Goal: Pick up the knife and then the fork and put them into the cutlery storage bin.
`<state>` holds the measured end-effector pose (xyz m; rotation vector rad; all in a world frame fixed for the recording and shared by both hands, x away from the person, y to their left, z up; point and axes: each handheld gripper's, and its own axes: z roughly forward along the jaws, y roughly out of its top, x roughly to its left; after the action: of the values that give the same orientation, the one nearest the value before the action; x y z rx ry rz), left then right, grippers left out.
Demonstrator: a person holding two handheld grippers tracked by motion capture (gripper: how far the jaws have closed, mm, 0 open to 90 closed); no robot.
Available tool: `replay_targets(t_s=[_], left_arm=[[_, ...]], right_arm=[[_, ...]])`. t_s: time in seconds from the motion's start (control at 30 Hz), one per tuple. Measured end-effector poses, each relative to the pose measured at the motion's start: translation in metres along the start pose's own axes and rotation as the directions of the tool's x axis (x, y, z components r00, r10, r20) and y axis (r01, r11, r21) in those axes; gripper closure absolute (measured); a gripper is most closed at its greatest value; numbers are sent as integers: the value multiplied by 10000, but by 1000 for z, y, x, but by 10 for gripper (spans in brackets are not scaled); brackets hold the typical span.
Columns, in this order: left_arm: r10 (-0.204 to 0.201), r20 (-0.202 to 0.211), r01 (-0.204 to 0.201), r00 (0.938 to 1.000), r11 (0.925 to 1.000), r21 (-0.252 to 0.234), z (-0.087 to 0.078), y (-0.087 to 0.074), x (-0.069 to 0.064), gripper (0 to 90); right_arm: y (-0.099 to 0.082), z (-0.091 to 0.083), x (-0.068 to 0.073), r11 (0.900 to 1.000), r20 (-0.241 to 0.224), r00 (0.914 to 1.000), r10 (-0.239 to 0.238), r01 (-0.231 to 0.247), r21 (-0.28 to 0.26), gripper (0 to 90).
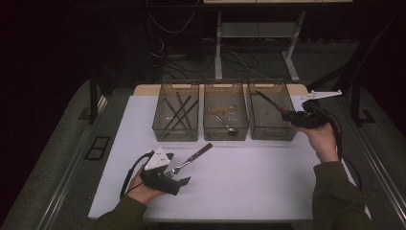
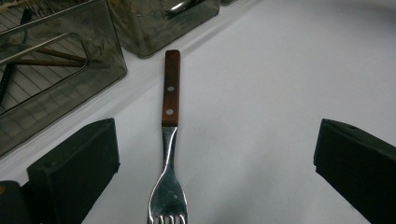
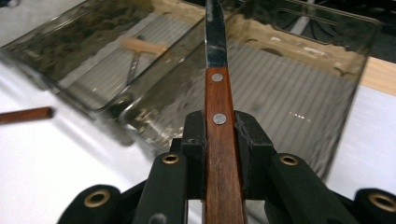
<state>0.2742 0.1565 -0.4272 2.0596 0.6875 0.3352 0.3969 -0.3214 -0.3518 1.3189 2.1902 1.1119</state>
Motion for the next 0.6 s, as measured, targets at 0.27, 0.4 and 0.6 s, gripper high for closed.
replay_targets(t_s=[0.27,0.4,0.6], left_arm=[[-43,39,43,10000,10000,0,1,0,0,0],[-37,53,37,10000,10000,1,0,0,1,0],[-65,82,65,9999,10000,15,1,-1,1,0]], right_arm=[[12,13,-16,9985,482,9982,356,-376,400,755],[14,23,-22,9951,687,9963,524,-578,797,755],[10,40,-27,9873,889,9944,580,-703,1427,755]])
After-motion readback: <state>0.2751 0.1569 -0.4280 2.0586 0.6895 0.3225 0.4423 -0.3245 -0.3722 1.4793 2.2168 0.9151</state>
